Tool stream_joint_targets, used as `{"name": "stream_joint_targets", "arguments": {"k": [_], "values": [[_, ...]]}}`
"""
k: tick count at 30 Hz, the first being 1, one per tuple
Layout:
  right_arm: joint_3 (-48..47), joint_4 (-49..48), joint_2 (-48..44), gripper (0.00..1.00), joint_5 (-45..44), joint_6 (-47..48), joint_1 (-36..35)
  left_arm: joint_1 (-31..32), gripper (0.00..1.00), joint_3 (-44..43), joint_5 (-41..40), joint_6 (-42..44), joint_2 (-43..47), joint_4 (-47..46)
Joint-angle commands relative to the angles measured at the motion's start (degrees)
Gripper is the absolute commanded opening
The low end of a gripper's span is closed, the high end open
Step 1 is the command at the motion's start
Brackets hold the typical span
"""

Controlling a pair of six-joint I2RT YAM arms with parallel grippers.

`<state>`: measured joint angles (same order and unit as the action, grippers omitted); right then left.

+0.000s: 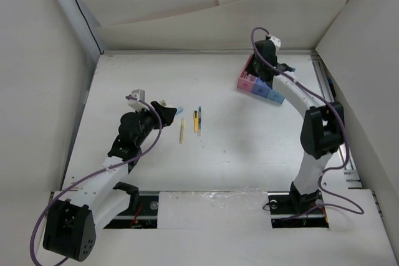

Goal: Sort the stationery into containers
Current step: Place the pen in the storage box, then pick up the pen from the center of the board.

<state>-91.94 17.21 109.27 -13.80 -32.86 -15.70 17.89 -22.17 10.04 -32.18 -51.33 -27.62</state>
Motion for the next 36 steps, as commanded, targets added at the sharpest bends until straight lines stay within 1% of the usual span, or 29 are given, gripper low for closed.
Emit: {"name": "stream_joint_targets", "arguments": {"k": [1,2,3,4,5,6,8,9,10,13,16,19,21,34,36], "values": [[7.35,-8.5,-6.6,0.01,0.44,1.39,-9.15,0.04,0.53,-1.38,0.06,-0.25,2.37,-2.36],[8.78,-9.12,-6.62,0.01,0.44,1.4,-11.0,0.04,0.53,-0.86,-0.54,-0.25,2.98,-2.35],[9.93,-9.13,-6.62,0.01,-0.08,1.4,-14.84,0.04,0.53,-0.85,-0.55,-0.25,2.99,-1.83],[11.24,-9.13,-6.62,0.01,-0.78,1.4,-16.62,0.04,0.53,-0.85,-1.25,-0.25,3.6,-1.83],[11.26,-9.65,-5.23,0.03,-1.57,1.4,-18.29,0.04,0.53,-0.85,-1.25,-0.25,4.3,-1.31],[11.87,-9.65,-4.52,0.09,-2.36,1.4,-19.88,0.04,0.53,-0.85,-1.78,-0.25,4.31,-1.3],[11.87,-9.65,-2.15,0.18,-3.68,1.4,-23.22,0.04,0.53,-0.85,-1.78,-0.25,4.84,-1.3],[11.09,-8.96,-1.27,0.28,-3.69,1.4,-23.93,0.04,0.53,-0.85,-1.78,-0.25,5.45,-1.3],[10.56,-8.95,-0.39,0.33,-4.38,0.87,-24.54,0.04,0.53,-0.85,-1.78,-0.25,5.45,-1.3],[8.19,-7.37,2.95,0.4,-4.39,0.87,-26.3,0.04,0.53,-0.85,-1.78,-0.25,5.45,-1.3],[5.64,-5.52,6.12,0.4,-5.7,0.87,-27.97,0.04,0.53,-0.85,-1.78,-0.25,5.45,-1.3],[5.02,-4.91,8.41,0.34,-6.24,0.35,-28.5,0.04,0.53,-0.85,-1.26,-0.25,5.45,-1.3],[5.02,-4.91,9.28,0.32,-6.24,0.34,-28.5,0.04,0.53,-0.85,-1.25,-0.25,4.93,-1.3],[3.96,-4.91,12.98,0.32,-6.23,-0.18,-29.03,0.04,0.53,-0.85,-1.25,-0.25,4.92,-1.3],[3.96,-4.91,13.5,0.3,-6.85,-0.71,-29.03,0.04,0.53,-0.85,-1.25,-0.25,4.92,-1.3]]}}
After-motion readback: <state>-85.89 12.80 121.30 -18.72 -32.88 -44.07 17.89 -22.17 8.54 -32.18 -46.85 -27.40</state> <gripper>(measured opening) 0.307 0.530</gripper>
